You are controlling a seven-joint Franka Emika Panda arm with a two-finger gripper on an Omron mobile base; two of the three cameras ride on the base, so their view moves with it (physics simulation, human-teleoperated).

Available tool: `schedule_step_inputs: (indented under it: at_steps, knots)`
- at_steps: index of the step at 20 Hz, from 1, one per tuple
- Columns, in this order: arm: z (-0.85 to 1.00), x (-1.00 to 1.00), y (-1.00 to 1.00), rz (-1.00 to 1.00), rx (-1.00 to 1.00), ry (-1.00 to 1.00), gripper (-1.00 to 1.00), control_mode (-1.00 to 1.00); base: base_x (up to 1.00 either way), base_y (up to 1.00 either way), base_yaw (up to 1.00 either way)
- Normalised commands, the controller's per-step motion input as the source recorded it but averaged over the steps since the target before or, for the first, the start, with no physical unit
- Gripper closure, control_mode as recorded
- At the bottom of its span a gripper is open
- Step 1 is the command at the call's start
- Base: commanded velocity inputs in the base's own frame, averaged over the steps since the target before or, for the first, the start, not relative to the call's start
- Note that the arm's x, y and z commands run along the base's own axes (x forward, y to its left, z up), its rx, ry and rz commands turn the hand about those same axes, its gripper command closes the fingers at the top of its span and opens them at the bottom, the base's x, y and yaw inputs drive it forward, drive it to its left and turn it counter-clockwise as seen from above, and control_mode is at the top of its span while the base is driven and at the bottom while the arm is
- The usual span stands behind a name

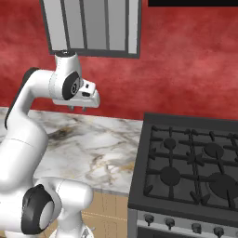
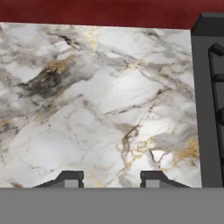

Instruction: Take a straw from the drawer in front and place it inside the glass cup on the dining counter.

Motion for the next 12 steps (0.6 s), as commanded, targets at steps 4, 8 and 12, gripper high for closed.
schedule_step_inputs:
  at_steps: [4, 8, 12]
  knots:
    - [-0.03, -0.45, 0.00, -0.04, 0.00, -0.05, -1.00, -1.00, 0.00, 0.00, 0.00]
    - [-0.29, -0.64, 0.00, -0.05, 0.00, 0.00, -1.00, -1.00, 0.00, 0.00, 0.00]
    - [0.00, 0.00, 0.00, 0.00, 0.00, 0.00, -1.00, 1.00, -0.58, 0.01, -0.04]
